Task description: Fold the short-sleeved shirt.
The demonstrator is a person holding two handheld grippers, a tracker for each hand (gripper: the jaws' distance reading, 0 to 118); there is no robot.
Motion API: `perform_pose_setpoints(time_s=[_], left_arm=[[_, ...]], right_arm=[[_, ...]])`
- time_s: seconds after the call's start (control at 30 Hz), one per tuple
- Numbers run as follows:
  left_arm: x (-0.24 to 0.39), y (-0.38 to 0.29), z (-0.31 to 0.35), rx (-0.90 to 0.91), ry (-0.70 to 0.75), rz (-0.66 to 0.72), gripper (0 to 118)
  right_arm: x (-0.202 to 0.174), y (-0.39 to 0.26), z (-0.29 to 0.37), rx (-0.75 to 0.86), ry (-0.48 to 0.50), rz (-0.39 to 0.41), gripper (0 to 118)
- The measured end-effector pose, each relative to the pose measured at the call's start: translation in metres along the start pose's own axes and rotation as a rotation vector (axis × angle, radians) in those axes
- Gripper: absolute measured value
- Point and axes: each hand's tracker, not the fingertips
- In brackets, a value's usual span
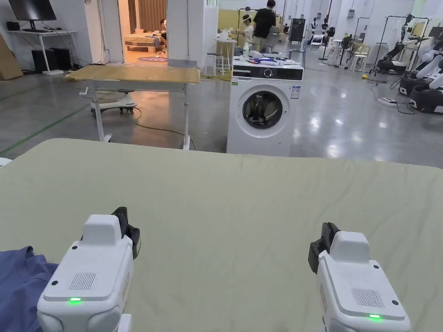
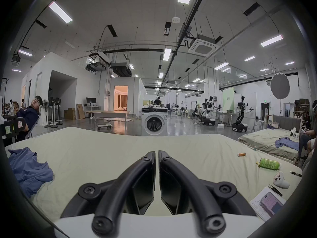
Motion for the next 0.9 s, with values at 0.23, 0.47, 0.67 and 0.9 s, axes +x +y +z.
perform_pose_setpoints(time_s=[0.23,0.47,0.67,0.9], left_arm=[[0.001,0.001,-0.002,0.020,-0.010,-0.018,0],[0.007,0.002,-0.008,0.008,-0.028,-0.039,0],[0.008,-0.003,-0.014,-0.033,-0.021,-0.032,0],[0.002,-0.012,-0.017,-0.051,-0.018,-0.013,0]], right_arm=[[0.001,-0.001,0.001,0.013,0.001,0.003,3],[0.005,-0.002,0.001,0.000,-0.003,-0.008,3],[0.005,-0.002,0.004,0.002,-0.008,-0.012,3],[0.004,0.001,0.004,0.003,-0.005,-0.001,3]])
